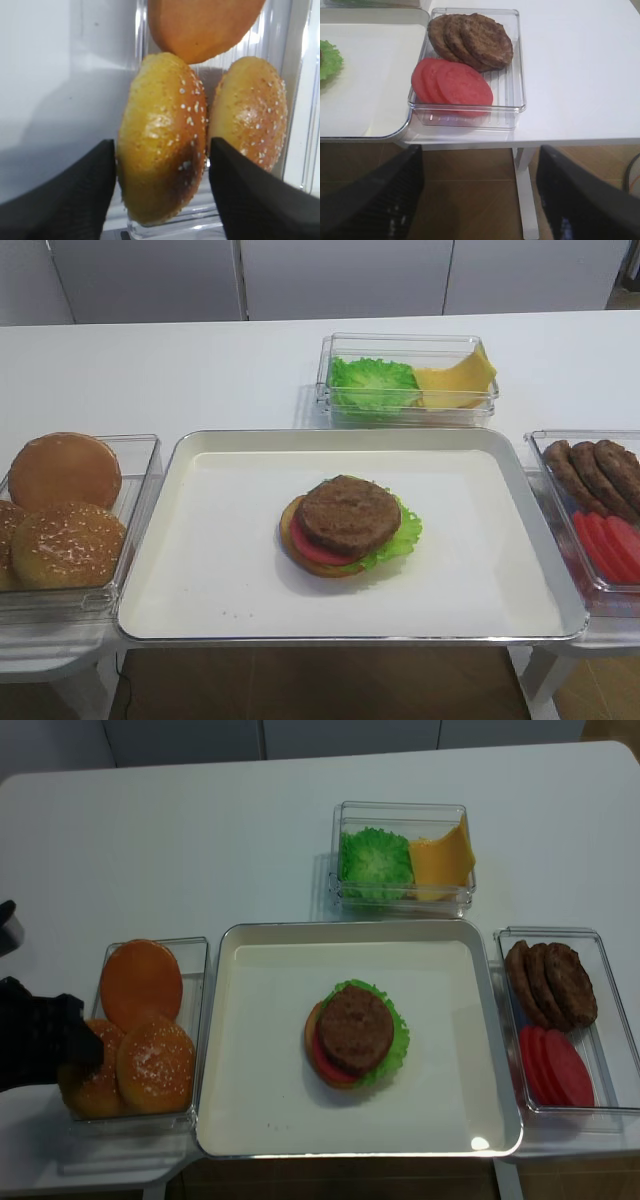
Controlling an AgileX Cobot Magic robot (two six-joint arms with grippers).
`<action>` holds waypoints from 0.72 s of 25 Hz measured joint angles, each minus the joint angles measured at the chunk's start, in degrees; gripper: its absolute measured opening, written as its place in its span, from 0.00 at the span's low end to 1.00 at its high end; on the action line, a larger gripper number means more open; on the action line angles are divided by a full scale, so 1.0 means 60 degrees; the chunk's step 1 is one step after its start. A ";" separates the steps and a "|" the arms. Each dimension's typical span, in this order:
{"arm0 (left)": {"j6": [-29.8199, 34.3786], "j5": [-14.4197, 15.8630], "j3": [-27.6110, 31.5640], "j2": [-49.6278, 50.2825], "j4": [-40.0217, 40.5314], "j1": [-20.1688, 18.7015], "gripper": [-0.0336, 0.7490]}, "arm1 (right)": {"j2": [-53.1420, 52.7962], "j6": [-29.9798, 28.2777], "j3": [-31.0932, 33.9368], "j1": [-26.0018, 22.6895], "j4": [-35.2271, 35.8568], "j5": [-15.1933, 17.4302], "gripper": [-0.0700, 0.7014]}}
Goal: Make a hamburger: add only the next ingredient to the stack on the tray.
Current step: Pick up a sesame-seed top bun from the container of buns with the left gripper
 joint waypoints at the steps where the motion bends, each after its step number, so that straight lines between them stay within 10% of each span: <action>1: 0.0047 0.0044 0.0000 0.0000 -0.0008 0.0000 0.59 | 0.0000 0.0000 0.0000 0.0000 0.0000 0.0000 0.78; 18: 0.0297 0.0201 0.0000 0.0000 -0.0153 0.0000 0.37 | 0.0000 0.0000 0.0000 0.0000 0.0000 0.0000 0.78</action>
